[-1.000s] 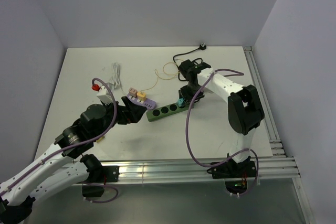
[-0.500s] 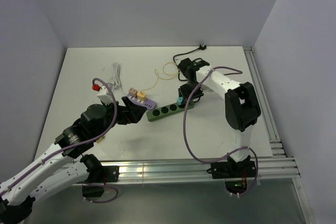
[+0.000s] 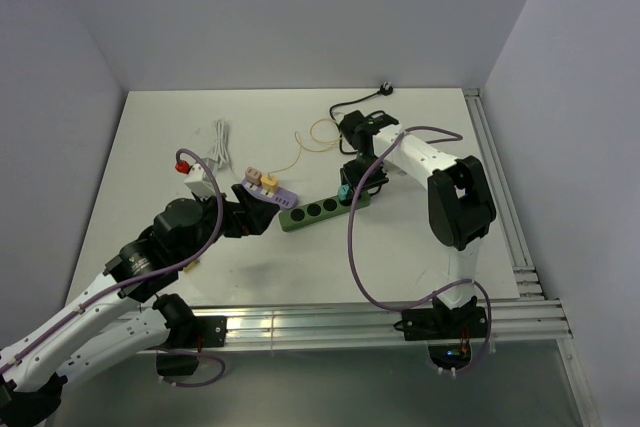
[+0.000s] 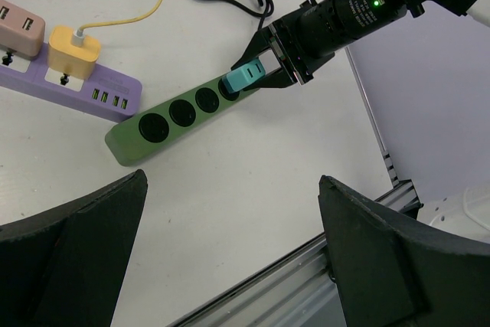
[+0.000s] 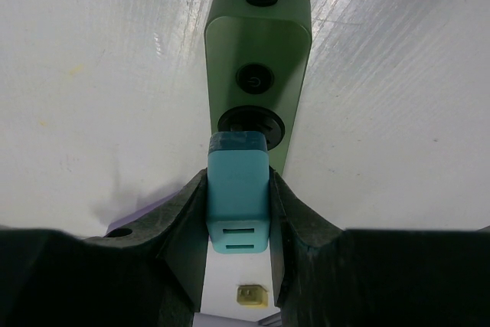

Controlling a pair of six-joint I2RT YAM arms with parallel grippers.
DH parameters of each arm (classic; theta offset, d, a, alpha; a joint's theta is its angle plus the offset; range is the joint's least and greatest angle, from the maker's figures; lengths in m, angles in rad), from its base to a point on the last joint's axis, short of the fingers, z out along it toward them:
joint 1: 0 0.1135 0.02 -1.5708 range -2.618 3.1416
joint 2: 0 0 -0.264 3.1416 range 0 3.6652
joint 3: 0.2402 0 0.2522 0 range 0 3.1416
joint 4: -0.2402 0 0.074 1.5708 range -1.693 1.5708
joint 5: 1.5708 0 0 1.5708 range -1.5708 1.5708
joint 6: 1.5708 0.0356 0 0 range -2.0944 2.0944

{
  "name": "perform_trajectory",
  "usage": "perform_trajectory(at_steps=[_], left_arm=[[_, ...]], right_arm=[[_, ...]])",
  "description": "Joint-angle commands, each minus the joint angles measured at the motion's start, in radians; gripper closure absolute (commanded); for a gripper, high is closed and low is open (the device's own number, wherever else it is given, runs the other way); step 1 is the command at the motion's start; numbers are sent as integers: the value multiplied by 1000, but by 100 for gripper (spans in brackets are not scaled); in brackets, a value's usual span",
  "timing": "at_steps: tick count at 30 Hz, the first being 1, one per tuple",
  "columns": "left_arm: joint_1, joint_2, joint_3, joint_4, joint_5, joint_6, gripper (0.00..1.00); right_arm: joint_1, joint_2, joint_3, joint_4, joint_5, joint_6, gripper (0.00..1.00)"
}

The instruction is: Insert the plug

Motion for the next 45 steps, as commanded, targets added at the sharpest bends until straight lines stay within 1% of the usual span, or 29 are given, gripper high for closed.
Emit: perform_trajectory(at_steps=[1, 7, 11, 13, 16, 17, 20, 23, 25, 28, 30, 33, 36, 37, 38, 40, 41, 43, 45], left_arm=[[0, -8, 25, 24, 0, 21, 0], [0, -4, 27, 24, 0, 18, 1], [0, -8, 33, 16, -6, 19, 0], [0, -14, 33, 11, -11, 21, 1], [-1, -21, 28, 7, -17, 22, 1], [0, -22, 27, 5, -17, 21, 0], [0, -18, 25, 11, -11, 22, 1], [0, -8, 24, 16, 0, 21, 1], [0, -2, 27, 20, 1, 21, 1], [2, 1, 24, 24, 8, 19, 0], [0, 1, 25, 16, 4, 18, 0], [2, -10, 22, 7, -12, 15, 1], [2, -19, 27, -1, -20, 19, 0], [2, -19, 28, -1, -20, 19, 0], [2, -18, 30, -1, -19, 19, 1], [2, -7, 37, -1, -12, 21, 1], [2, -4, 39, -2, -11, 21, 1], [2, 4, 42, -3, -6, 18, 0], [2, 4, 42, -3, -5, 12, 0]], right_arm=[[-8, 28, 13, -99, 87, 21, 100], [-6, 89, 42, -116, 47, 27, 100], [-6, 155, 112, -166, 60, 31, 100], [-6, 172, 110, -169, 67, 28, 100], [-5, 149, 19, -129, 57, 39, 100], [-3, 138, -40, -97, 56, 51, 100], [10, 91, -143, -50, 62, 76, 100], [30, 78, -191, -30, 60, 82, 100], [30, 101, -182, -33, 59, 79, 100], [29, 153, -60, -85, 85, 65, 100], [32, 179, -20, -123, 109, 56, 100], [44, 157, -16, -129, 155, 59, 100], [49, 103, -53, -74, 186, 36, 100], [50, 92, -53, -65, 194, 22, 96], [52, 83, -49, -63, 205, 17, 82], [64, 61, -21, -77, 243, 13, 71], [70, 54, -12, -85, 258, 7, 60], [87, 34, 14, -92, 281, -4, 52], [98, 14, 30, -108, 307, -9, 35]])
